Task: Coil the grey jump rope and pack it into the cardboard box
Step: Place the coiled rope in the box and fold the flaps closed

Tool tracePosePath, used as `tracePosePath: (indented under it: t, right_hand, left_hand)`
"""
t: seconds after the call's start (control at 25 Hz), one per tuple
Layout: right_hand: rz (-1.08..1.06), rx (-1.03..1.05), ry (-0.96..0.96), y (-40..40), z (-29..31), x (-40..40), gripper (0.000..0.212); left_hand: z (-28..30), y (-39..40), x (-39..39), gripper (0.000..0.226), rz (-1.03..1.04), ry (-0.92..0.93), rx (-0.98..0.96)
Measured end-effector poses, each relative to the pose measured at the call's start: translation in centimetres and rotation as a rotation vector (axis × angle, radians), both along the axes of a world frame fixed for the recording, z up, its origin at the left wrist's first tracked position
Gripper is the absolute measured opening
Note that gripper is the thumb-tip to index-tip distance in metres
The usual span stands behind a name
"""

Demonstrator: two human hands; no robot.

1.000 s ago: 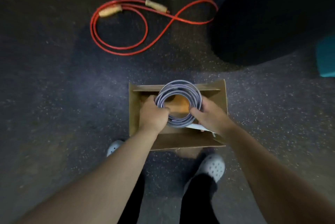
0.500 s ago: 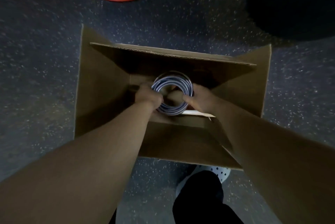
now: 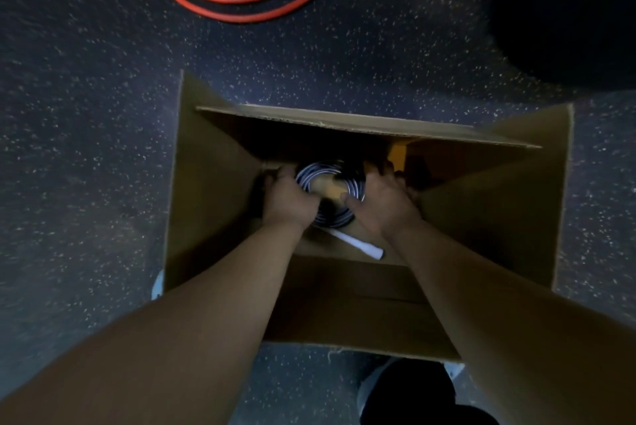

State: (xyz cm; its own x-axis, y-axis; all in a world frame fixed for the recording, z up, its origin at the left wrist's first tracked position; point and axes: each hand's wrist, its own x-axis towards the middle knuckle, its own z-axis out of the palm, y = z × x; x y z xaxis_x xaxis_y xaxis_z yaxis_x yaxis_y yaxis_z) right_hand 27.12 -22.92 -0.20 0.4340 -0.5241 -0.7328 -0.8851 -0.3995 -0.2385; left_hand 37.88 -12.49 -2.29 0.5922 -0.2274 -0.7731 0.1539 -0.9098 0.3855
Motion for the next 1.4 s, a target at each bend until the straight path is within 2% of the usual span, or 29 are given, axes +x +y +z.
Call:
tracePosePath:
  t: [0.08, 0.2, 0.4, 0.48, 0.6, 0.64, 0.72, 0.8, 0.88, 0.92, 1.0, 1.08, 1.16, 1.2, 1.4]
  right_hand:
    - [-0.039, -0.018, -0.066, -0.5, 3.9, 0.2, 0.053]
    - [-0.062, -0.119, -0.208, -1.8, 9.7, 0.3, 0.030]
    - [0.045, -0.306, -0.328, -3.9, 14.4, 0.3, 0.051]
    - [0.119, -0.328, -0.261, -5.5, 14.0, 1.2, 0.065]
    - [0.262, -0.190, -0.097, -7.7, 13.0, 2.5, 0.078]
    - [0.286, -0.142, -0.070, -8.2, 13.0, 2.7, 0.079]
    - [0.273, -0.112, -0.083, -8.0, 14.2, 2.3, 0.076]
    - [0.272, -0.290, -0.093, -6.4, 16.2, 0.2, 0.072]
    - [0.178, -0.479, -0.015, -4.3, 18.2, -3.0, 0.078]
    - [0.059, -0.469, 0.030, -3.3, 18.9, -4.5, 0.086]
    - [-0.161, -0.299, 0.021, -1.5, 19.4, -6.1, 0.102]
    - [-0.199, -0.169, -0.111, 0.0, 19.0, -6.1, 0.109]
    - [-0.143, -0.082, -0.203, 1.1, 18.0, -4.7, 0.105]
    - [-0.072, -0.057, -0.187, 1.5, 17.2, -4.0, 0.102]
    - [0.272, -0.052, 0.049, 2.2, 11.1, -3.5, 0.089]
  left_hand:
    - [4.4, 0.0, 0.0, 0.052, -0.001, -0.041, -0.041]
    - [11.4, 0.1, 0.5, 0.047, -0.038, -0.196, -0.116]
    - [18.4, 0.7, 1.6, 0.038, -0.161, -0.566, -0.126]
    - [19.1, 1.3, 2.2, 0.035, -0.206, -0.700, -0.130]
    - [18.8, 2.5, 2.5, 0.047, -0.269, -0.842, 0.035]
    - [18.5, 2.7, 2.4, 0.055, -0.230, -0.825, 0.065]
    - [18.5, 2.8, 2.0, 0.067, -0.127, -0.723, 0.009]
    - [19.0, 2.3, 1.2, 0.069, -0.122, -0.640, -0.104]
    - [19.4, 1.7, 0.4, 0.068, -0.175, -0.605, -0.140]
    - [19.4, 1.3, 0.2, 0.069, -0.193, -0.591, -0.135]
    - [19.2, 0.9, 0.1, 0.070, -0.245, -0.527, -0.125]
    - [18.6, 0.8, -0.2, 0.070, -0.387, -0.461, -0.135]
    - [17.8, 1.0, -0.3, 0.071, -0.549, -0.397, -0.123]
    - [17.4, 1.2, -0.3, 0.072, -0.621, -0.359, -0.102]
    - [13.2, 2.1, -0.4, 0.083, -0.915, -0.274, 0.027]
